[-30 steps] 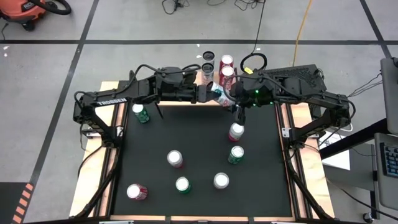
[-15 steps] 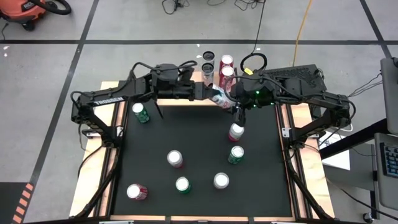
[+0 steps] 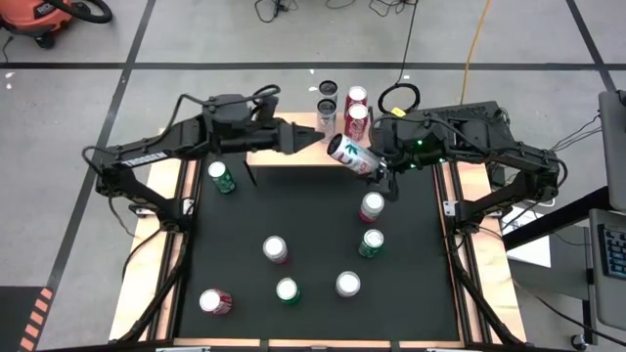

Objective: Place canned beverage on shelf
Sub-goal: Put the white pink soda can aligned with the other white pink soda cans on the shelf

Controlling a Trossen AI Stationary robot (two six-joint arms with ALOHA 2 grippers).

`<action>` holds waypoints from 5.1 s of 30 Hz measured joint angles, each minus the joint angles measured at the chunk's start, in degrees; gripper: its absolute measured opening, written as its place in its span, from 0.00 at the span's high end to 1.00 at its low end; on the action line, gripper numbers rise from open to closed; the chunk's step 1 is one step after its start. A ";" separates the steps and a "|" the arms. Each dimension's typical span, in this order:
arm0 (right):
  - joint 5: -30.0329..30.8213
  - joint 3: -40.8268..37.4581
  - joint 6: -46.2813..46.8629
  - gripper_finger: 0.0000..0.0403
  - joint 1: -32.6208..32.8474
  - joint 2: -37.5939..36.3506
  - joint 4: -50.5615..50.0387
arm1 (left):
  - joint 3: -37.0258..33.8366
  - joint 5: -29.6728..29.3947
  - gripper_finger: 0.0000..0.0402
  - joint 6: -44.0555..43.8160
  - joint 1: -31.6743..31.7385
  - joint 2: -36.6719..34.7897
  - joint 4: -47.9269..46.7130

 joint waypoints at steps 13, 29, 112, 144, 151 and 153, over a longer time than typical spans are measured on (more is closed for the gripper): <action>-0.21 -4.90 6.95 0.42 0.46 -0.02 15.95 | -0.06 0.37 0.04 21.52 -1.31 -3.83 -1.58; 0.56 -4.93 7.83 0.42 0.96 0.04 27.37 | -0.07 0.47 0.04 33.15 -0.85 -3.98 4.79; -5.77 -16.13 16.80 0.27 -1.01 2.97 47.74 | -0.20 23.73 0.38 33.92 6.56 0.88 7.59; -8.72 -4.45 5.18 0.28 -4.28 3.41 28.36 | -0.09 24.67 0.38 40.50 5.59 5.90 8.70; -8.89 -4.45 2.75 0.37 -4.26 3.47 28.71 | -0.09 24.57 0.38 40.80 5.62 5.90 8.49; -8.85 -4.45 2.71 0.39 -4.26 3.50 29.11 | -0.09 24.56 0.38 40.90 5.64 5.86 8.49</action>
